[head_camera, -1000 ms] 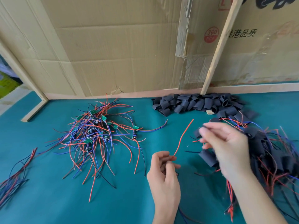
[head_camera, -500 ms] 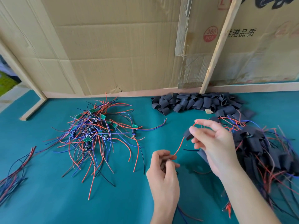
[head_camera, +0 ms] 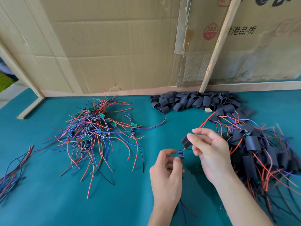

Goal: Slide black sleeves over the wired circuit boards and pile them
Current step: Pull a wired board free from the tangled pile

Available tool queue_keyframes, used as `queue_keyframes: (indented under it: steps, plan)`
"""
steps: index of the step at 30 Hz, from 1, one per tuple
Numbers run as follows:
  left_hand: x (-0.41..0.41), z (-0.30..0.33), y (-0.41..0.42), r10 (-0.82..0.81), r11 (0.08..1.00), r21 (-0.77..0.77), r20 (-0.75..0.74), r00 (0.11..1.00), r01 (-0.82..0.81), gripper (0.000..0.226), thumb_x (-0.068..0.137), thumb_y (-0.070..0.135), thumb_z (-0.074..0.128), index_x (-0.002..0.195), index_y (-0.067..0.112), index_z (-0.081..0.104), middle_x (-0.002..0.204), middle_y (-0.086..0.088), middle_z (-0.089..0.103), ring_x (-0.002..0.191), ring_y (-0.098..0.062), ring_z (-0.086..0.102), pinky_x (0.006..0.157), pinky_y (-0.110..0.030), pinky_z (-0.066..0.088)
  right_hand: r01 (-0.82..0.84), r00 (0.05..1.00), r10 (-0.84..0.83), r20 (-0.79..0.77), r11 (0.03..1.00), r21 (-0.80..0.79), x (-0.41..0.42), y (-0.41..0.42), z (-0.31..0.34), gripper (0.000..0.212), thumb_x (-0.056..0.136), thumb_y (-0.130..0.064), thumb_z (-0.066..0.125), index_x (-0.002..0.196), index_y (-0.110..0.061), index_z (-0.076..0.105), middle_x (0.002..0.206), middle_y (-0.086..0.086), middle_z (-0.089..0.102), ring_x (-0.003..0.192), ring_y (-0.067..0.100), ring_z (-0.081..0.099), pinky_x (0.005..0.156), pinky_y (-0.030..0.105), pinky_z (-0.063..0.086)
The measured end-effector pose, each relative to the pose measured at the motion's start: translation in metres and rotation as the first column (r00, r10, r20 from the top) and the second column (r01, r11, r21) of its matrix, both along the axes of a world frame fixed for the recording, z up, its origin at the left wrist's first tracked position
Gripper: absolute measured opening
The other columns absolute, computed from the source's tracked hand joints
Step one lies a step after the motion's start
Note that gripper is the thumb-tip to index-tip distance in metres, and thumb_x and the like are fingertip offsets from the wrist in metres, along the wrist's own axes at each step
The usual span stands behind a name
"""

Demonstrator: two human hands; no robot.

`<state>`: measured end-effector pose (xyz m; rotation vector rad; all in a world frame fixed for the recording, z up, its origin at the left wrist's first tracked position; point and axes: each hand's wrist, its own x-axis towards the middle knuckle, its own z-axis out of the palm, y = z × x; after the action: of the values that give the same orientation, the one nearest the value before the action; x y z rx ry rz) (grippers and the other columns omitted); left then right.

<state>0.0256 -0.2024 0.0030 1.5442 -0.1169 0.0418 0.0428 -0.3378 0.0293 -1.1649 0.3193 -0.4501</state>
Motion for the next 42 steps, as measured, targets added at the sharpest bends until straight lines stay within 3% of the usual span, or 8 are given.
queue_keyframes:
  steps: [3, 7, 13, 16, 22, 29, 34, 42]
  plan:
    - [0.0, 0.0, 0.001, -0.01, 1.0, -0.013, 0.013, 1.0, 0.01, 0.009, 0.089, 0.029, 0.061, 0.085, 0.035, 0.066, 0.078, 0.006, 0.076, 0.059, -0.017, 0.069, 0.059, -0.025, 0.054, -0.007, 1.0, 0.007, -0.004, 0.998, -0.068, 0.0, 0.001, -0.001, 0.021, 0.079, -0.003, 0.082, 0.096, -0.005, 0.069, 0.066, 0.005, 0.066, 0.05, 0.014, 0.049, 0.05, 0.018, 0.044]
    - [0.001, 0.0, 0.002, -0.014, 0.999, -0.05, 0.001, 1.0, 0.014, 0.004, 0.085, 0.031, 0.07, 0.087, 0.035, 0.069, 0.081, 0.004, 0.077, 0.065, -0.018, 0.071, 0.065, -0.03, 0.059, -0.019, 1.0, 0.017, -0.01, 0.993, -0.117, 0.0, 0.002, -0.004, 0.019, 0.083, -0.003, 0.081, 0.097, -0.006, 0.069, 0.067, 0.006, 0.068, 0.051, 0.015, 0.049, 0.052, 0.018, 0.045]
    - [0.003, -0.004, 0.002, 0.01, 1.0, 0.0, 0.02, 1.0, -0.01, 0.029, 0.078, 0.012, 0.074, 0.096, 0.034, 0.066, 0.088, 0.01, 0.078, 0.082, -0.014, 0.074, 0.065, -0.022, 0.055, 0.005, 1.0, -0.007, -0.012, 0.977, -0.212, 0.0, 0.001, -0.006, 0.017, 0.084, -0.003, 0.081, 0.094, -0.007, 0.069, 0.069, 0.008, 0.071, 0.051, 0.016, 0.052, 0.051, 0.02, 0.046]
    - [0.005, -0.006, 0.003, 0.013, 0.999, 0.033, 0.026, 1.0, -0.014, 0.029, 0.082, 0.003, 0.075, 0.095, 0.027, 0.066, 0.088, 0.01, 0.078, 0.085, -0.012, 0.074, 0.067, -0.02, 0.054, 0.014, 0.999, -0.026, -0.034, 0.953, -0.304, 0.0, -0.002, -0.006, 0.016, 0.084, -0.003, 0.082, 0.091, -0.009, 0.069, 0.064, 0.005, 0.07, 0.049, 0.013, 0.054, 0.049, 0.019, 0.046]
    - [0.005, -0.007, -0.001, 0.011, 0.985, 0.171, 0.033, 0.999, -0.017, 0.024, 0.084, 0.007, 0.079, 0.078, 0.027, 0.067, 0.076, 0.019, 0.076, 0.073, -0.003, 0.073, 0.065, -0.01, 0.049, -0.047, 0.992, -0.001, -0.128, 0.928, -0.37, 0.0, -0.005, -0.009, 0.017, 0.083, -0.008, 0.084, 0.094, -0.014, 0.072, 0.062, 0.004, 0.067, 0.051, 0.013, 0.058, 0.044, 0.021, 0.043]
    - [0.004, -0.007, -0.004, 0.034, 0.968, 0.249, 0.04, 0.999, -0.043, 0.027, 0.085, 0.01, 0.077, 0.071, 0.031, 0.069, 0.069, 0.021, 0.072, 0.064, -0.006, 0.068, 0.063, -0.016, 0.051, -0.057, 0.986, -0.006, -0.165, 0.927, -0.371, -0.002, -0.012, -0.006, 0.016, 0.081, -0.01, 0.086, 0.092, -0.014, 0.074, 0.059, 0.005, 0.065, 0.048, 0.014, 0.055, 0.042, 0.022, 0.041]
    - [0.005, -0.005, -0.004, 0.039, 0.969, 0.243, 0.031, 0.999, -0.046, 0.026, 0.084, 0.007, 0.075, 0.074, 0.031, 0.073, 0.069, 0.02, 0.073, 0.064, -0.007, 0.069, 0.063, -0.016, 0.051, -0.043, 0.982, -0.065, -0.18, 0.84, -0.541, -0.002, -0.007, -0.002, 0.018, 0.08, -0.018, 0.088, 0.091, -0.02, 0.073, 0.062, 0.0, 0.071, 0.05, 0.01, 0.063, 0.043, 0.021, 0.044]
    - [0.003, -0.002, -0.005, 0.055, 0.97, 0.236, -0.006, 0.998, -0.052, 0.019, 0.084, 0.01, 0.074, 0.079, 0.028, 0.071, 0.07, 0.021, 0.073, 0.066, -0.003, 0.07, 0.065, -0.018, 0.052, -0.128, 0.975, 0.007, -0.224, 0.836, -0.533, -0.005, -0.006, 0.002, 0.019, 0.081, -0.016, 0.086, 0.094, -0.018, 0.073, 0.066, 0.003, 0.073, 0.052, 0.01, 0.064, 0.043, 0.021, 0.046]
